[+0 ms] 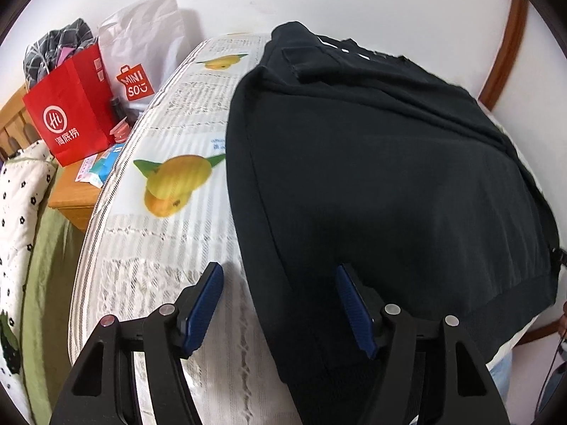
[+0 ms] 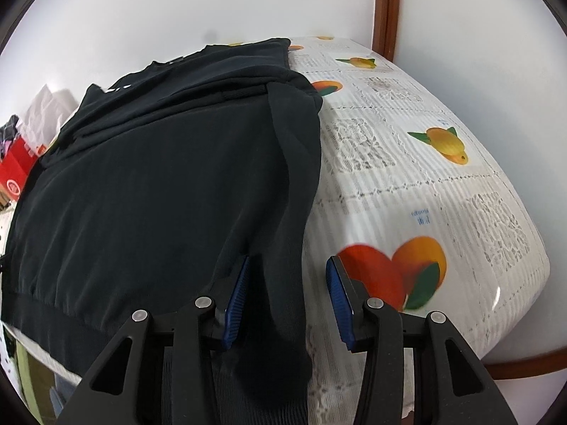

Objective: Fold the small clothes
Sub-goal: 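Fold a side edge inward with the right tool while the left tool grips the other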

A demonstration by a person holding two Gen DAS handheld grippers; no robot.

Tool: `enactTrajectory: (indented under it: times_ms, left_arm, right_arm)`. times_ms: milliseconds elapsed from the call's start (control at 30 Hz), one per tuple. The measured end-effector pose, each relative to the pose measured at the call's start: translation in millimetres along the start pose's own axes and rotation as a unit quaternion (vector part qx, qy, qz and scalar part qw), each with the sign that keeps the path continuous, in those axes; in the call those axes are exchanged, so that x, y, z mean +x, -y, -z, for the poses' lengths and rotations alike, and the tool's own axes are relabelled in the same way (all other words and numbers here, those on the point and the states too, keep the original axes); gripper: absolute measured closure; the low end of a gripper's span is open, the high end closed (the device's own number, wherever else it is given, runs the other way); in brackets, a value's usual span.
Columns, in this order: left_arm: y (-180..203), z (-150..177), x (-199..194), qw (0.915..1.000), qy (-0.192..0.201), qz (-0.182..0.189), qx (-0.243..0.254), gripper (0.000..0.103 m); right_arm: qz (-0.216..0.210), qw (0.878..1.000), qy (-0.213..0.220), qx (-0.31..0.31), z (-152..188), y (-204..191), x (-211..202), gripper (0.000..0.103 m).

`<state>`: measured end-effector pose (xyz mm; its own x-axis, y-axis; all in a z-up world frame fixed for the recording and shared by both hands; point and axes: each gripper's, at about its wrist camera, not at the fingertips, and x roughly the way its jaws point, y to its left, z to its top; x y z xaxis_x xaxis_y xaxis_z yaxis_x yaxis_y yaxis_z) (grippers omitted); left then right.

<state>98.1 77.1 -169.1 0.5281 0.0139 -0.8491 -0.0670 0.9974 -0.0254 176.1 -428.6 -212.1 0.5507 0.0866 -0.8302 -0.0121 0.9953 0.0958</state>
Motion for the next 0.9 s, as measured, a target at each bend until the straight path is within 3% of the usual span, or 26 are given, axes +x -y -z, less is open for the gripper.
enactTrajectory:
  times_ms: [67,100,133,167,200,333,467,600,700,900]
  left_arm:
    - [3,1,-1,1.0000,0.007,-0.004,0.003,0.050]
    - [4,1,-2,1.0000,0.010,0.000,-0.001,0.060]
    - [4,1,-2,0.9999,0.011,0.002,-0.005,0.076]
    - [4,0,-3,0.9999,0.011,0.005,-0.010,0.086]
    - [3,-1,-4,0.9998,0.008,0.010,-0.013,0.095]
    - [2,3,-17,0.9998,0.012,0.017,-0.005,0.096]
    - [-1,11,-34,0.9986,0.011,0.051,-0.001,0.096]
    - [-2,6,-47,0.9968,0.036,0.070,-0.009,0.096]
    - [-5,-8,-58,0.9941,0.063,0.086,-0.020,0.097]
    - [-5,-56,-72,0.9903,0.117,0.072,-0.018,0.097]
  right_arm:
    - [0.001,1.000,0.006,0.001,1,-1,0,0.063]
    - [-0.003,1.000,0.009,0.001,1,-3,1,0.071]
    - [-0.013,1.000,0.011,0.000,0,-5,1,0.078]
    - [-0.021,1.000,0.012,0.000,0,-6,1,0.094]
    - [-0.019,1.000,0.016,0.001,-1,-7,0,0.097]
    - [-0.022,0.999,0.036,0.014,4,4,-16,0.098]
    - [-0.046,0.997,0.046,0.036,10,25,-34,0.098]
    - [-0.046,0.997,0.053,0.027,9,26,-39,0.098]
    - [-0.065,0.994,0.081,0.028,-2,22,-47,0.098]
    - [-0.092,0.986,0.136,0.011,-57,3,-61,0.098]
